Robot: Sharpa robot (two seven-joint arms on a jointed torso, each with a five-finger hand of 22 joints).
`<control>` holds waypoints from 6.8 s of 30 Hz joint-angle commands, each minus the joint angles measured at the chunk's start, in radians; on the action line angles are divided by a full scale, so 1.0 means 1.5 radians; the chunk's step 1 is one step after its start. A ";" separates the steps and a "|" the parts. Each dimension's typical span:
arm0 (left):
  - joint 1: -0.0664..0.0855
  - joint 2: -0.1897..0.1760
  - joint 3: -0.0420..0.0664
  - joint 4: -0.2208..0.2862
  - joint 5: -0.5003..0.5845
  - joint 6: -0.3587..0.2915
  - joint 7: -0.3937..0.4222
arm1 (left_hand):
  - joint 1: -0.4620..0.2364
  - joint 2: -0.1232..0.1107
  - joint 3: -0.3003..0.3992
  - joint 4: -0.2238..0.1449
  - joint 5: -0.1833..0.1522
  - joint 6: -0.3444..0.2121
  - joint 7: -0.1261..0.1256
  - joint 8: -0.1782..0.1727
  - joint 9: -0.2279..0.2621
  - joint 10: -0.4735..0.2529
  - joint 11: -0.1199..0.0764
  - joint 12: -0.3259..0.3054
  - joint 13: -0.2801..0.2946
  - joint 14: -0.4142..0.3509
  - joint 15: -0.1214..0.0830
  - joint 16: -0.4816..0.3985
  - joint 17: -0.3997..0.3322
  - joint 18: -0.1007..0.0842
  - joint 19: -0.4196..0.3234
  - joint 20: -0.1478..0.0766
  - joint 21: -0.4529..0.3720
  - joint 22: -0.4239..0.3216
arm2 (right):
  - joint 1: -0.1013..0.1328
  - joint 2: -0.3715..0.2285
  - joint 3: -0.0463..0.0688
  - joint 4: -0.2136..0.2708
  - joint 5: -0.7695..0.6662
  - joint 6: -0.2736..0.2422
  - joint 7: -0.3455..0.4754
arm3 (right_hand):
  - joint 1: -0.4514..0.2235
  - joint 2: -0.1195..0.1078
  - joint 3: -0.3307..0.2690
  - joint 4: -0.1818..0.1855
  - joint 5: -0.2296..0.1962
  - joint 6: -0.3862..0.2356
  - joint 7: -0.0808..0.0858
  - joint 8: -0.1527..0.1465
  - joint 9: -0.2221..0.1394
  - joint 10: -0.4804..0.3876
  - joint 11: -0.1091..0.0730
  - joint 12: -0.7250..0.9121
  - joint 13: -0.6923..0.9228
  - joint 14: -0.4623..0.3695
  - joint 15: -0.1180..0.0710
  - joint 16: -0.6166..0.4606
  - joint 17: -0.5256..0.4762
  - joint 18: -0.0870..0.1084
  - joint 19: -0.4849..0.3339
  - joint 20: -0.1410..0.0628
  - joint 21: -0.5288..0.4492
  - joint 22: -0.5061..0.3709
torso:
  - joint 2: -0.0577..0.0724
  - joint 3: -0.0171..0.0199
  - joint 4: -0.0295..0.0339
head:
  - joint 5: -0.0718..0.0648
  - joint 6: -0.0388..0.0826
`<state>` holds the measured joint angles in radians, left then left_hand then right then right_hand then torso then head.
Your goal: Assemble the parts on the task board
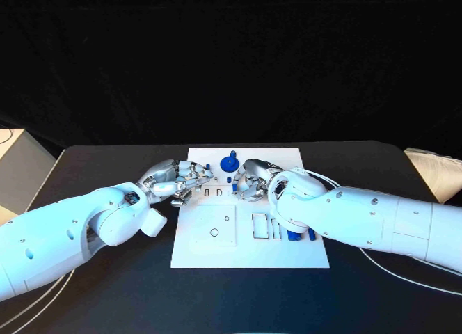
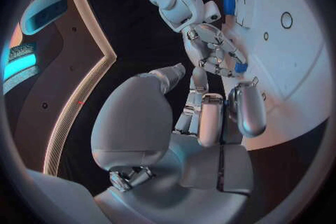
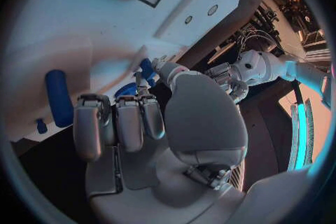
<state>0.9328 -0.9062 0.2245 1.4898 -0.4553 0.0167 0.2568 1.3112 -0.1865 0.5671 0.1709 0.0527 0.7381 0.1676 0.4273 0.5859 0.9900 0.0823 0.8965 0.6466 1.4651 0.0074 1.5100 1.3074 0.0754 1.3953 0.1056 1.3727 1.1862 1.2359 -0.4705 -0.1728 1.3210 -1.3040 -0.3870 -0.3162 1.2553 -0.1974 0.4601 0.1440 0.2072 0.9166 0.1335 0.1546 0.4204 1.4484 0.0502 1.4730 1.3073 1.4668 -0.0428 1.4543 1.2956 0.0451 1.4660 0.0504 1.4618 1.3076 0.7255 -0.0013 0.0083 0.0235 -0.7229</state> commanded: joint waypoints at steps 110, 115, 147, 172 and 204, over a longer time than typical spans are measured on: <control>0.214 0.323 -0.125 -0.312 -0.347 0.296 -0.527 | -0.203 0.058 -0.103 0.081 -0.002 -0.007 -0.019 0.104 0.031 0.109 -0.014 0.234 0.208 0.059 -0.010 0.018 0.155 -0.004 0.019 -0.013 0.015 0.031 | 0.069 -0.212 0.019 0.024 0.443 -0.087 0.292 | 0.052 0.075 -0.257 0.097 -0.019 -0.080 0.029 0.001 -0.011 -0.127 0.026 -0.083 -0.003 0.012 0.029 -0.049 -0.066 0.009 0.033 0.030 -0.096 -0.007 | -0.054 0.0250 -0.0204 | 0.022 -0.033; 0.214 0.327 -0.126 -0.318 -0.337 0.293 -0.523 | -0.202 0.058 -0.103 0.081 -0.002 -0.008 -0.019 0.104 0.031 0.108 -0.014 0.234 0.208 0.059 -0.010 0.018 0.155 -0.004 0.019 -0.013 0.014 0.031 | 0.069 -0.212 0.019 0.024 0.443 -0.086 0.292 | 0.052 0.075 -0.257 0.097 -0.019 -0.080 0.029 0.002 -0.011 -0.127 0.026 -0.083 -0.003 0.012 0.029 -0.049 -0.066 0.009 0.033 0.030 -0.096 -0.007 | -0.054 0.0248 -0.0210 | 0.022 -0.034; 0.212 0.340 -0.125 -0.349 -0.315 0.291 -0.517 | -0.189 0.068 -0.094 0.077 -0.002 -0.010 -0.019 0.109 0.035 0.105 -0.014 0.234 0.207 0.059 -0.010 0.019 0.155 -0.004 0.019 -0.013 0.014 0.031 | 0.069 -0.211 0.019 0.028 0.443 -0.086 0.294 | 0.051 0.077 -0.256 0.096 -0.018 -0.078 0.029 0.005 -0.010 -0.121 0.027 -0.079 0.002 0.015 0.029 -0.044 -0.055 0.007 0.035 0.030 -0.087 0.002 | -0.050 0.0227 -0.0288 | 0.025 -0.043; 0.209 0.345 -0.125 -0.367 -0.315 0.293 -0.517 | -0.146 0.086 -0.040 0.068 -0.002 -0.014 -0.020 0.120 0.045 0.104 -0.016 0.236 0.208 0.060 -0.012 0.019 0.155 -0.004 0.020 -0.015 0.014 0.033 | 0.070 -0.211 0.020 0.031 0.443 -0.079 0.289 | 0.051 0.077 -0.256 0.096 -0.018 -0.077 0.029 0.006 -0.010 -0.120 0.027 -0.078 0.002 0.015 0.029 -0.044 -0.054 0.007 0.035 0.030 -0.086 0.004 | -0.048 0.0229 -0.0321 | 0.024 -0.050; 0.209 0.346 -0.125 -0.367 -0.301 0.286 -0.514 | -0.144 0.077 -0.023 0.071 -0.002 -0.016 -0.019 0.124 0.048 0.104 -0.015 0.237 0.208 0.060 -0.012 0.019 0.155 -0.004 0.021 -0.014 0.015 0.034 | 0.070 -0.208 0.020 0.028 0.441 -0.068 0.282 | 0.051 0.079 -0.256 0.096 -0.019 -0.075 0.029 0.009 -0.009 -0.116 0.026 -0.074 0.006 0.016 0.029 -0.043 -0.052 0.007 0.036 0.030 -0.084 0.005 | -0.048 0.0230 -0.0312 | 0.025 -0.053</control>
<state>1.2462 -0.3885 0.0364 0.9383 -0.9168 0.4353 -0.5274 1.0935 -0.0656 0.5289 0.2788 0.0527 0.7202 0.1394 0.6080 0.6575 1.1543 0.0609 1.2516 0.9585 1.4632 -0.0050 1.5411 1.3074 0.0758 1.4311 0.0877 1.3970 1.2360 1.3400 -0.7835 -0.1442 1.3645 -0.6404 -0.5021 0.1097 1.3382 -0.0802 0.0793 0.2871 0.1818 0.8048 0.1739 0.1622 0.4059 1.2666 0.0897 1.3585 1.3079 1.4664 -0.0035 1.3866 1.2155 0.0453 1.4661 0.0863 1.3300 1.3080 0.6523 0.0330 -0.0391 0.0616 -0.8039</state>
